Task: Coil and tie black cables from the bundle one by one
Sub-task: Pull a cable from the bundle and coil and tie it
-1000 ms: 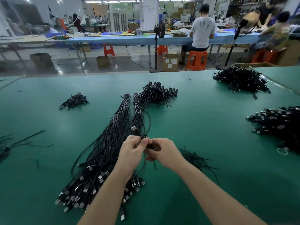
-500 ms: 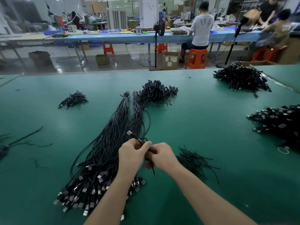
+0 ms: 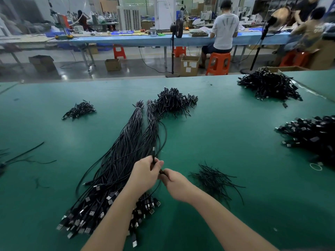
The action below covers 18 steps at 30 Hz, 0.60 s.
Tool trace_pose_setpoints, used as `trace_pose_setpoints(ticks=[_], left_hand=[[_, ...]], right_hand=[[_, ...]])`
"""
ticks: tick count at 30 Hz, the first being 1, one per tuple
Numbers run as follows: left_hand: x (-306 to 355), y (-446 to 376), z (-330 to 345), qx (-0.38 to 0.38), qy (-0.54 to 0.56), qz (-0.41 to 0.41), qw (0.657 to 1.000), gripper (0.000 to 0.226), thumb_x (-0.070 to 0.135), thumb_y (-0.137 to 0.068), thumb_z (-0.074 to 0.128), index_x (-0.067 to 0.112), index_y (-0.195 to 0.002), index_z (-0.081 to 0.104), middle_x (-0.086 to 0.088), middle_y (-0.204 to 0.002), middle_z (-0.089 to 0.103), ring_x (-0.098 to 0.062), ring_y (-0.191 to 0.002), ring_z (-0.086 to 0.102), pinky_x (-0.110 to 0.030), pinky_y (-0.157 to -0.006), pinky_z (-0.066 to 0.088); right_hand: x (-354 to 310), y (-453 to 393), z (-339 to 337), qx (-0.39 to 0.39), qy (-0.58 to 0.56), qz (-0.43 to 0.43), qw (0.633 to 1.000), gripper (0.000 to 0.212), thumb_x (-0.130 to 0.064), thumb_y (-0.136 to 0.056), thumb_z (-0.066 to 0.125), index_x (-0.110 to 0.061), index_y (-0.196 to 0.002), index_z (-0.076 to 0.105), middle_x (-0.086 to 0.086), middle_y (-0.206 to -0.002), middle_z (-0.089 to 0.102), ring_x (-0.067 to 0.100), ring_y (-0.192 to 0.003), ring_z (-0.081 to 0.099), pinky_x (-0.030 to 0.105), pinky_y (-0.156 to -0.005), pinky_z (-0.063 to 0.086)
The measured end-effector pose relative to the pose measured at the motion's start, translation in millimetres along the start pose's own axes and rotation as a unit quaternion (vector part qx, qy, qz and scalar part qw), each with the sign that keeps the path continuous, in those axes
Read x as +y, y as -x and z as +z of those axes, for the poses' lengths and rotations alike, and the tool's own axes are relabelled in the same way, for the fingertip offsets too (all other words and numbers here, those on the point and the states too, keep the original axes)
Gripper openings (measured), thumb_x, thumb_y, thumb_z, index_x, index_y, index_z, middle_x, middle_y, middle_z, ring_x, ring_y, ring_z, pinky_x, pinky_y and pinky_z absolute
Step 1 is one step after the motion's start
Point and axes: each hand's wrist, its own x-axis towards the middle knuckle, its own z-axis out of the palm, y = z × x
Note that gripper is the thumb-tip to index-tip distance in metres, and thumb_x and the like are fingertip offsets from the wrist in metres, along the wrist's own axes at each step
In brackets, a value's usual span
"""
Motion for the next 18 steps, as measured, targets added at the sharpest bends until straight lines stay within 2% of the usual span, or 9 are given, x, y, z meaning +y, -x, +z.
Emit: trace_pose_setpoints(ticks=[2,4,7,9,11,12,15,16,18], left_hand=[[-3.9,-1.8,0.6,-0.009,0.029,-0.015,0.999,0.020,0.026,-0.099,0.061,0.014,-0.084,0.065,0.011,-0.062,0.057,0.005,-0.048,0.051,-0.010,-0.046,0.035],[-7.7,-2.5,3.0,-0.021,0.034,-0.028,0.999,0.021,0.025,-0.100,0.060,0.015,-0.082,0.064,0.010,-0.060,0.056,0.004,-0.045,0.050,-0.011,-0.044,0.034],[-10.9,-5.1,10.2,-0.032,0.036,-0.040,0.998,0.020,0.027,-0.099,0.061,0.017,-0.083,0.065,0.011,-0.060,0.056,-0.001,-0.050,0.050,-0.015,-0.047,0.035],[-7.3,-5.7,17.4,-0.028,0.064,-0.064,0.995,0.018,0.031,-0.097,0.064,0.015,-0.090,0.068,0.007,-0.071,0.064,-0.012,-0.069,0.060,-0.024,-0.061,0.048],[-0.5,-2.9,24.1,0.027,0.083,-0.104,0.991,0.029,0.039,-0.094,0.067,0.014,-0.109,0.066,0.002,-0.086,0.068,-0.018,-0.084,0.064,-0.030,-0.076,0.051],[4.4,0.2,27.5,0.084,0.081,-0.108,0.987,0.039,0.040,-0.094,0.067,0.013,-0.122,0.062,0.002,-0.087,0.068,-0.016,-0.084,0.065,-0.027,-0.075,0.051],[20.9,8.1,42.6,0.193,0.001,0.021,0.981,0.038,0.026,-0.098,0.062,0.014,-0.134,0.056,0.006,-0.088,0.071,-0.011,-0.073,0.067,-0.024,-0.067,0.053],[27.1,7.9,50.7,0.181,-0.034,0.073,0.980,0.032,0.022,-0.099,0.060,0.016,-0.130,0.060,0.005,-0.094,0.071,-0.011,-0.074,0.067,-0.021,-0.067,0.052],[38.7,2.0,69.2,0.101,-0.122,0.152,0.976,0.021,0.017,-0.100,0.056,0.019,-0.119,0.067,0.003,-0.099,0.067,-0.011,-0.073,0.062,-0.016,-0.063,0.044]], right_hand=[[4.7,-0.6,4.9,-0.011,-0.115,0.022,0.993,0.027,-0.036,-0.108,0.034,-0.030,-0.092,0.055,-0.011,-0.071,0.046,0.008,-0.058,0.041,0.024,-0.055,0.035],[11.0,-2.2,10.3,-0.005,-0.145,0.025,0.989,0.030,-0.037,-0.108,0.033,-0.031,-0.088,0.055,-0.008,-0.071,0.047,0.011,-0.059,0.042,0.028,-0.058,0.038],[18.8,-3.6,20.9,0.055,-0.001,-0.010,0.998,0.032,-0.040,-0.107,0.031,-0.024,-0.086,0.049,-0.002,-0.079,0.058,0.019,-0.070,0.054,0.034,-0.063,0.043],[28.5,-4.2,27.8,0.123,0.095,-0.036,0.987,0.031,-0.037,-0.107,0.032,-0.019,-0.084,0.043,-0.001,-0.077,0.056,0.026,-0.068,0.055,0.037,-0.058,0.038],[37.4,-5.8,35.7,0.184,0.153,-0.033,0.970,0.028,-0.032,-0.107,0.033,-0.020,-0.082,0.037,-0.006,-0.069,0.044,0.025,-0.060,0.047,0.035,-0.056,0.030],[40.6,-8.3,36.6,0.208,0.164,-0.026,0.964,0.027,-0.030,-0.107,0.034,-0.020,-0.082,0.036,-0.008,-0.068,0.042,0.023,-0.058,0.044,0.034,-0.056,0.029],[52.3,-6.9,41.7,0.226,0.175,-0.017,0.958,0.017,-0.020,-0.104,0.042,-0.018,-0.088,0.047,-0.004,-0.073,0.051,0.022,-0.059,0.048,0.035,-0.056,0.034],[52.5,-3.1,42.6,0.217,0.187,-0.028,0.958,0.010,-0.017,-0.101,0.046,-0.014,-0.097,0.054,0.000,-0.079,0.059,0.022,-0.064,0.054,0.037,-0.057,0.040],[41.2,-3.6,36.2,0.203,0.145,-0.005,0.968,0.019,-0.015,-0.098,0.051,-0.009,-0.113,0.061,0.005,-0.092,0.066,0.020,-0.080,0.062,0.039,-0.067,0.051]])
